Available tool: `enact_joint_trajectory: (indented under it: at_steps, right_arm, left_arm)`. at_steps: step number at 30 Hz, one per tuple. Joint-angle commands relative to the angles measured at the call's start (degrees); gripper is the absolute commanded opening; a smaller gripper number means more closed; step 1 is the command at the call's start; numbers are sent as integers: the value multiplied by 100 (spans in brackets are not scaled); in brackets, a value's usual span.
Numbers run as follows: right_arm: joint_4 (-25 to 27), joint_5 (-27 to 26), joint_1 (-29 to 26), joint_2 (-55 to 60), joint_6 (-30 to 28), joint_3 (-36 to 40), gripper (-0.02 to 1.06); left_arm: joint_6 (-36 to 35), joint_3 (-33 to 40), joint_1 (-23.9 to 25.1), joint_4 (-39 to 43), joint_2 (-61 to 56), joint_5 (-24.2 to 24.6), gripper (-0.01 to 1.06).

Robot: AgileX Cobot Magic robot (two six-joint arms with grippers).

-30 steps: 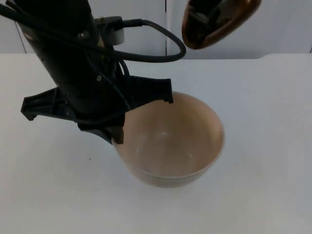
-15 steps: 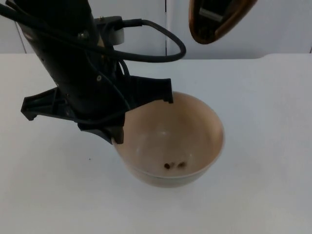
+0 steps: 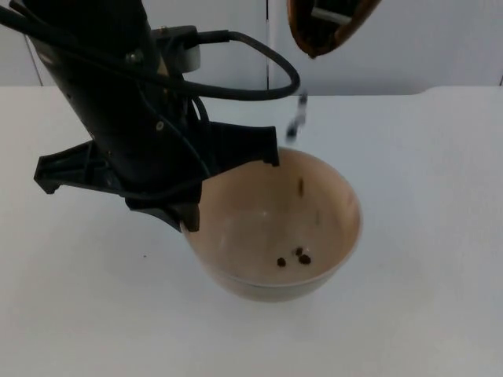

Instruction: Pick up the bowl with the left hand and pour the coffee beans from the cup into the bowl with the right hand.

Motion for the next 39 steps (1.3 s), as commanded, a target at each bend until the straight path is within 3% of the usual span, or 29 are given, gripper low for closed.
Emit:
enact_joint_trajectory:
  at_steps: [1,5,39]
  right_arm:
    - [-291,-27,93,-90,-108,-44,0]
    - [-539,-36,156,-90,-135,-44,0]
    - [-951,-106,395,-23,-692,-44,0]
  left_arm:
    - [-42,24,-26,12,-41,-45,0]
    - [-42,24,-26,12,-31,-45,0]
    - [-42,24,-26,12,-31,-71,0]
